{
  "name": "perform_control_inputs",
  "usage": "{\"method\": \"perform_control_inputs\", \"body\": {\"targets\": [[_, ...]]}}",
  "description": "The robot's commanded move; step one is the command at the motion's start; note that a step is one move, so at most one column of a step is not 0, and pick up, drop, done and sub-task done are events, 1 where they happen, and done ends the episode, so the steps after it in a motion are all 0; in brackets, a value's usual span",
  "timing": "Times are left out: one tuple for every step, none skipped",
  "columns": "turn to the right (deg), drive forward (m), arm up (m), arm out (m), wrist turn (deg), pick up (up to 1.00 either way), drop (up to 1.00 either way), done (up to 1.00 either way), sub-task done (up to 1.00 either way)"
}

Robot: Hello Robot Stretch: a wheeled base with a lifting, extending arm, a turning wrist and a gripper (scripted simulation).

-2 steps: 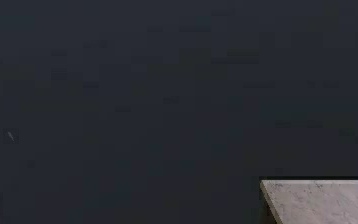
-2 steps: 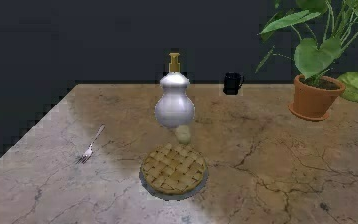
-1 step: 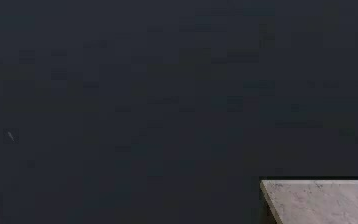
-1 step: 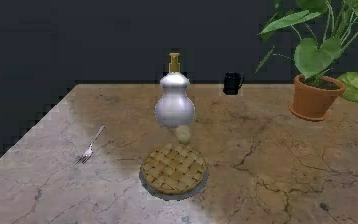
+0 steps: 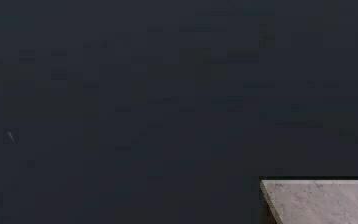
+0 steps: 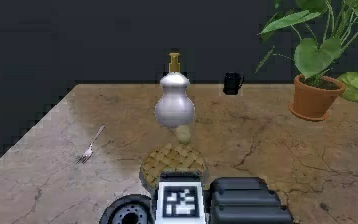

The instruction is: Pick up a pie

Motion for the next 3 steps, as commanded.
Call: {"method": "perform_control_inputs", "body": {"targets": [[0.0, 0.00, 0.00, 0.06, 0.0, 0.00, 0.00, 0.00, 0.00], [0.0, 0.00, 0.00, 0.00, 45.0, 0.00, 0.00, 0.00, 0.00], [0.0, 0.00, 0.00, 0.00, 45.0, 0.00, 0.00, 0.00, 0.00]]}}
